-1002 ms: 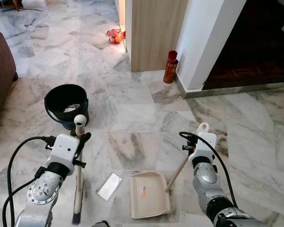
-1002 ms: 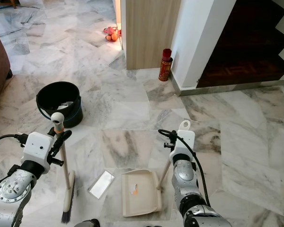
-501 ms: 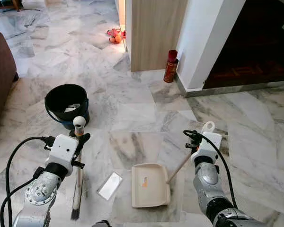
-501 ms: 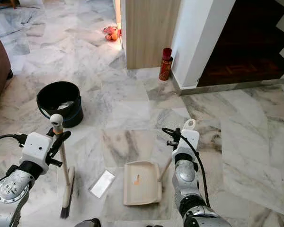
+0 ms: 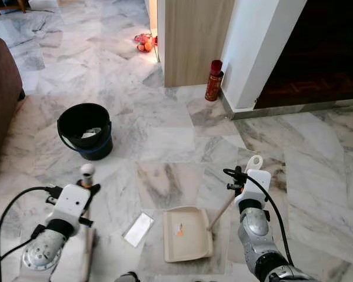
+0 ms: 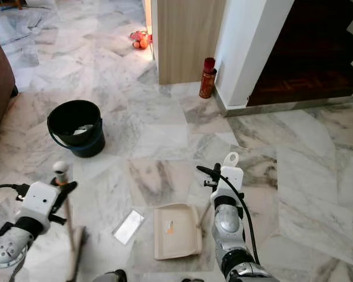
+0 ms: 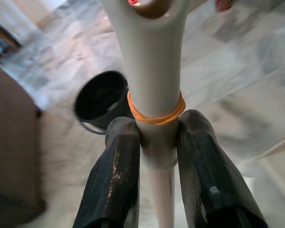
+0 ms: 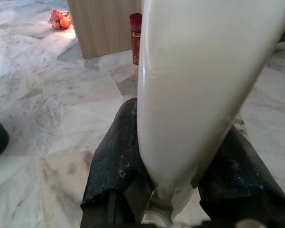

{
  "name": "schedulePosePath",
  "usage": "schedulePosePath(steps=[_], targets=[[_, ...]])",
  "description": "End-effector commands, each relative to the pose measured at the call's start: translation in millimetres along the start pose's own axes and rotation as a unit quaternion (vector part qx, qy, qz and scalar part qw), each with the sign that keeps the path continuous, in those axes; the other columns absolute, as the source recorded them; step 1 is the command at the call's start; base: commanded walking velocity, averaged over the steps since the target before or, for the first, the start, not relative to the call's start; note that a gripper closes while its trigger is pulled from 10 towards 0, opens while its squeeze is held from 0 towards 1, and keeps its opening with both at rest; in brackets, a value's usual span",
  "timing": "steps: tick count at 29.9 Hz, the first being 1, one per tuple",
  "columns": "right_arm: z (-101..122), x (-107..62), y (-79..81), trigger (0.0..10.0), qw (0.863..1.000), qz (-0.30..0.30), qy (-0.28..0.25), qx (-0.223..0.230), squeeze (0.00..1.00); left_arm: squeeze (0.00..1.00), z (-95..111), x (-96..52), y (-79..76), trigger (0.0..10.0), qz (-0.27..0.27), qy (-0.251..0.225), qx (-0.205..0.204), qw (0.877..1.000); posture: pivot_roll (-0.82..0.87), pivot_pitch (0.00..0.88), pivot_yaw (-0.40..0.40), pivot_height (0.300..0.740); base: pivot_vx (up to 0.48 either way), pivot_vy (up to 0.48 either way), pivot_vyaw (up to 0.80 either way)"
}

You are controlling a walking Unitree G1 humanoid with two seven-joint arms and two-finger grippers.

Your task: Sweep floor

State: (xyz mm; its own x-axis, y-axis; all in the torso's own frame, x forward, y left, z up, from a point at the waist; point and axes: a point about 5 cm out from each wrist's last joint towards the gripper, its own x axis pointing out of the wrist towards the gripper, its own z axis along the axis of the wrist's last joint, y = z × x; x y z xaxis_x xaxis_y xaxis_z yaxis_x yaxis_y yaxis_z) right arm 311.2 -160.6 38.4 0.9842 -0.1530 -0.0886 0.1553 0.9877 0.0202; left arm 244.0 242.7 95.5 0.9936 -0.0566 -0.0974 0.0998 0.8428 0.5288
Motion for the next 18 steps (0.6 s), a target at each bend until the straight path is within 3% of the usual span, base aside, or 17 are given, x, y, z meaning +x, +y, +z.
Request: schedulePosePath(steps=[1,4,8,14,15,16,17,18], targets=[[-16.9,-9.6,-6.9,10.0,0.999,-0.011,0.037,-0.007,0.0,0.0,6.4,6.2,9.8,10.0,0.023,-0.014,0.051,0.998,0.23,0.231,-0.033,0.74,0.0,0.0,0.0],[-17.1,-10.0,-7.6,10.0,0.999,-0.011,0.036,-0.007,0.0,0.0,10.3,10.1,9.3,10.0,0.032,-0.022,0.059,0.997,0.23,0.229,-0.037,0.74,0.0,0.0,0.0],[-16.3,-9.5,-8.0,10.0,0.999,-0.01,0.034,-0.008,0.0,0.0,20.7,18.7,10.7,10.0,0.094,-0.05,0.065,0.992,0.22,0.229,-0.043,0.74,0.0,0.0,0.0],[-15.1,-9.1,-9.0,10.0,0.999,-0.009,0.031,-0.01,0.0,0.0,15.2,21.3,2.1,10.0,0.085,-0.049,0.048,0.994,0.2,0.23,-0.049,0.74,0.0,0.0,0.0],[-15.0,-9.1,-9.3,10.0,0.999,-0.009,0.03,-0.009,0.0,0.0,14.3,22.0,-1.7,10.0,0.073,-0.046,0.019,0.996,0.2,0.231,-0.05,0.74,0.0,0.0,0.0],[-16.1,-10.1,-9.2,10.0,0.999,-0.007,0.031,-0.011,0.0,0.0,12.6,22.1,-6.6,10.0,0.064,-0.039,-0.078,0.994,0.2,0.232,-0.051,0.74,0.0,0.0,0.0],[-16.6,-10.5,-9.2,10.0,0.999,-0.006,0.032,-0.012,0.0,0.0,12.1,21.9,-7.2,10.0,0.067,-0.038,-0.106,0.991,0.19,0.23,-0.053,0.74,0.0,0.0,0.0],[-16.6,-10.5,-9.2,10.0,0.999,-0.006,0.032,-0.012,0.0,0.0,12.1,21.9,-7.2,10.0,0.067,-0.038,-0.106,0.991,0.19,0.23,-0.053,0.74,0.0,0.0,0.0]])
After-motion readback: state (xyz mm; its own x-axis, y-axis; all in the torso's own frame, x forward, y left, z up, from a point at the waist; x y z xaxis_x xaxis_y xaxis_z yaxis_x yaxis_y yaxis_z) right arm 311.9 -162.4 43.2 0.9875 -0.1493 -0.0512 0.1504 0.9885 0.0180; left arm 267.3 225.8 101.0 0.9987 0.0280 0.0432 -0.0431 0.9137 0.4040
